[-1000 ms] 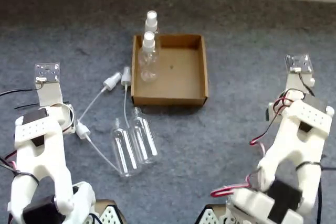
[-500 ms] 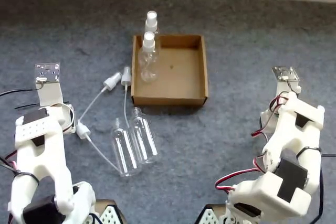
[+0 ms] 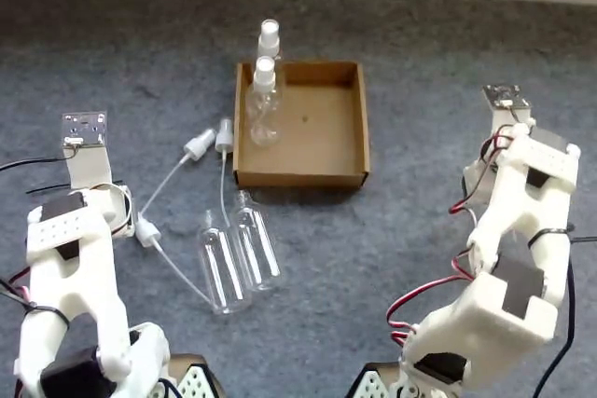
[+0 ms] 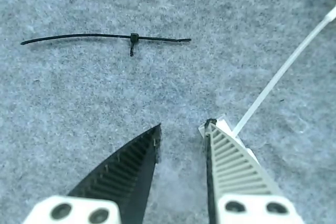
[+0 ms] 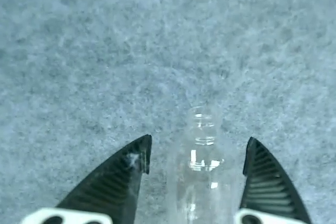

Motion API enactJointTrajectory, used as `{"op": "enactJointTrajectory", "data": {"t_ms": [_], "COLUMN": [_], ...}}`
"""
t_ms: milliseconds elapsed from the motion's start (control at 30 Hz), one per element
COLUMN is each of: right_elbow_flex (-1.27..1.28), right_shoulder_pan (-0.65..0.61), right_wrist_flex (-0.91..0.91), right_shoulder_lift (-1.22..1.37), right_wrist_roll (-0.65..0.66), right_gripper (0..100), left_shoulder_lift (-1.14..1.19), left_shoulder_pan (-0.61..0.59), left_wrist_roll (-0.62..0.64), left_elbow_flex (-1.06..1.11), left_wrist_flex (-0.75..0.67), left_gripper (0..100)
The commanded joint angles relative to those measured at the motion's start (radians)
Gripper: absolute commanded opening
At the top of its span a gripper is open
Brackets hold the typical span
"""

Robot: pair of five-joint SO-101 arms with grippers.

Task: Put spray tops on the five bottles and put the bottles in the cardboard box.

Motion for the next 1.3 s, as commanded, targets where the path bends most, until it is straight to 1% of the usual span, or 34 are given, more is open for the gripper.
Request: {"op": "enactJointTrajectory", "data": {"t_ms": [0, 100, 167, 533, 667, 700, 767, 1000, 1167, 1267], "right_elbow_flex": [-0.110, -0.119, -0.119, -0.117, -0.114, -0.114, -0.113, -0.111, -0.110, -0.110], "right_shoulder_pan": [0.038, 0.041, 0.045, 0.059, 0.059, 0.059, 0.059, 0.059, 0.059, 0.059], "right_wrist_flex": [0.016, 0.105, 0.136, 0.133, 0.133, 0.133, 0.133, 0.133, 0.133, 0.133], "right_shoulder_lift": [0.033, 0.058, 0.059, 0.065, 0.067, 0.067, 0.067, 0.067, 0.067, 0.067], "right_wrist_roll": [0.006, 0.106, 0.127, 0.129, 0.129, 0.138, 0.169, 0.178, 0.176, 0.176], "right_gripper": [23.7, 23.6, 23.6, 23.1, 15.7, 15.2, 15.3, 15.4, 21.3, 21.4], "left_shoulder_lift": [-0.010, -0.010, -0.008, -0.008, -0.008, -0.008, -0.008, -0.008, -0.008, -0.008], "left_shoulder_pan": [0.012, 0.012, 0.012, 0.013, 0.013, 0.013, 0.013, 0.013, 0.013, 0.013], "left_wrist_roll": [-0.002, -0.002, -0.002, 0.000, 0.000, 0.000, 0.000, 0.000, 0.000, 0.000], "left_elbow_flex": [-0.004, -0.004, -0.004, -0.004, -0.004, -0.004, -0.004, -0.004, -0.004, -0.004], "left_wrist_flex": [-0.012, -0.012, -0.012, -0.012, -0.009, -0.009, -0.009, -0.009, -0.009, -0.009], "left_gripper": [14, 14, 14, 14, 14, 14, 14, 14, 14, 14]}}
